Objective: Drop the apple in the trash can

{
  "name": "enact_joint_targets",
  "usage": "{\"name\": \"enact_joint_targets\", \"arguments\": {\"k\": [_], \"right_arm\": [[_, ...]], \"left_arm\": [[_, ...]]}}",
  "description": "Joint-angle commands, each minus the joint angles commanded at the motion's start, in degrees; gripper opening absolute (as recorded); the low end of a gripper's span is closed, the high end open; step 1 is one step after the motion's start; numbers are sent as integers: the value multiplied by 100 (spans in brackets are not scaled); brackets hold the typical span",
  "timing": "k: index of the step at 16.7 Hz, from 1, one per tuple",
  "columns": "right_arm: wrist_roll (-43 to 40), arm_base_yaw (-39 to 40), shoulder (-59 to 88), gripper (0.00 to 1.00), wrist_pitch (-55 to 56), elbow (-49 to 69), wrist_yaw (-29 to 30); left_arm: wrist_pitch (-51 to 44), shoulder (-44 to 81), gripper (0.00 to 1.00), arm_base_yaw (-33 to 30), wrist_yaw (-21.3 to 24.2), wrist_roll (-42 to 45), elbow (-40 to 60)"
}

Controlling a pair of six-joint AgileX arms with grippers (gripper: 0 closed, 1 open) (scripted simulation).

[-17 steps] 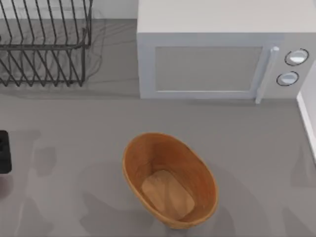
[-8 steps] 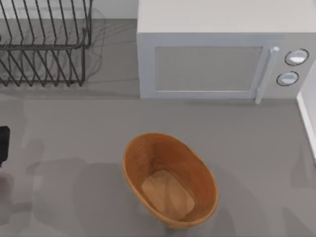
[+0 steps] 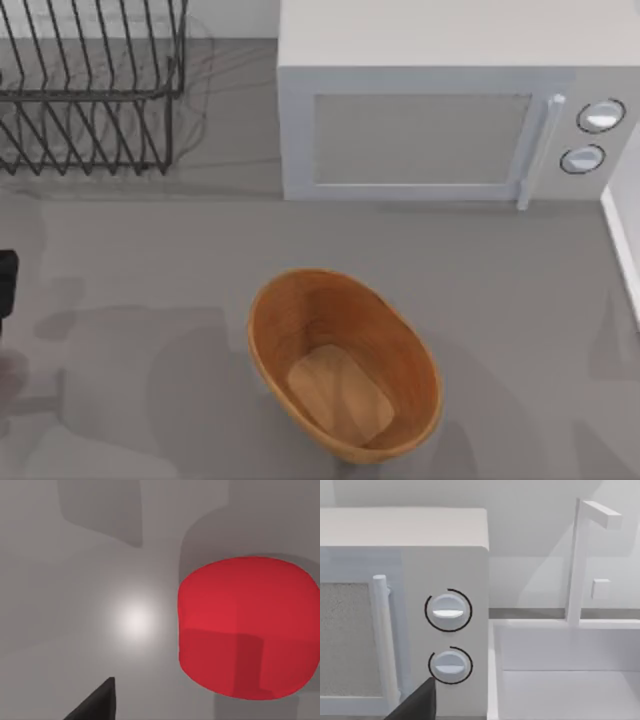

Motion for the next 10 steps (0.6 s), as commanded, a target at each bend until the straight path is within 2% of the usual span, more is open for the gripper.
{"name": "enact_joint_targets", "arguments": {"k": [4, 10], "right_arm": [[0, 0, 0, 100, 0, 0, 0], [0, 0, 0, 100, 0, 0, 0]], "left_arm": [[239, 99, 100, -13, 0, -9, -158], [1522, 687, 100, 9, 1, 20, -803]]}}
